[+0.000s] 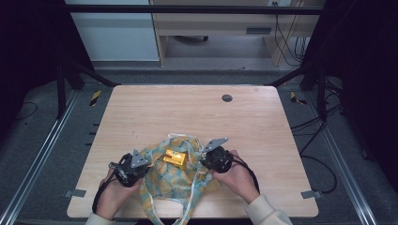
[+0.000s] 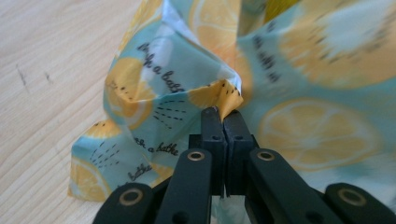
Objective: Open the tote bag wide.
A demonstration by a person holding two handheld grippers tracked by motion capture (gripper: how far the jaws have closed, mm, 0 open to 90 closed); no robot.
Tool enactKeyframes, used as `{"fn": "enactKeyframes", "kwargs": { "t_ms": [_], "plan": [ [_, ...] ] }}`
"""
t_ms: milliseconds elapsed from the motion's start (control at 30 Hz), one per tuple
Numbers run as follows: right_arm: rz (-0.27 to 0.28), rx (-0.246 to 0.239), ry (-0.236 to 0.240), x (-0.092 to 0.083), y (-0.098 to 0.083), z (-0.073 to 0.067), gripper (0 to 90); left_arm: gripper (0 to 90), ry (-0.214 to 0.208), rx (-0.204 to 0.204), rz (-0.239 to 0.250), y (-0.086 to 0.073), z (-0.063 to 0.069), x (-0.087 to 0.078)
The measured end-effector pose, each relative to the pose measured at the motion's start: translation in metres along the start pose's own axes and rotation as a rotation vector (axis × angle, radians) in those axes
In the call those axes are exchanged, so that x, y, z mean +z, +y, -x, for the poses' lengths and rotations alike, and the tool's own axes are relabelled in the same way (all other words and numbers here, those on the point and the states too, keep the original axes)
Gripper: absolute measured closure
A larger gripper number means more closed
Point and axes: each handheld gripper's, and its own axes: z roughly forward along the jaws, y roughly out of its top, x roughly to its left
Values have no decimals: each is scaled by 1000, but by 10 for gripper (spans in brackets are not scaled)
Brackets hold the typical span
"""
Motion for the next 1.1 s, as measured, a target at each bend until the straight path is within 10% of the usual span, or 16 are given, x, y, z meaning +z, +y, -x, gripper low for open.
{"fn": "enactKeyframes", "kwargs": {
  "t_ms": [300, 667, 1000, 1100],
  "plan": [
    [-3, 122, -36, 1, -29, 40, 900, 900, 77, 19, -84, -4, -9, 10],
    [-31, 118, -72, 3, -35, 51, 900, 900, 109, 14, -143, -10, -17, 14],
    [-27, 118, -83, 4, -39, 53, 894, 837, 68, -55, -75, -14, -19, 9],
    [43, 131, -84, -6, -40, 54, 703, 736, 48, -87, 8, -14, -20, -1]
  ]
}}
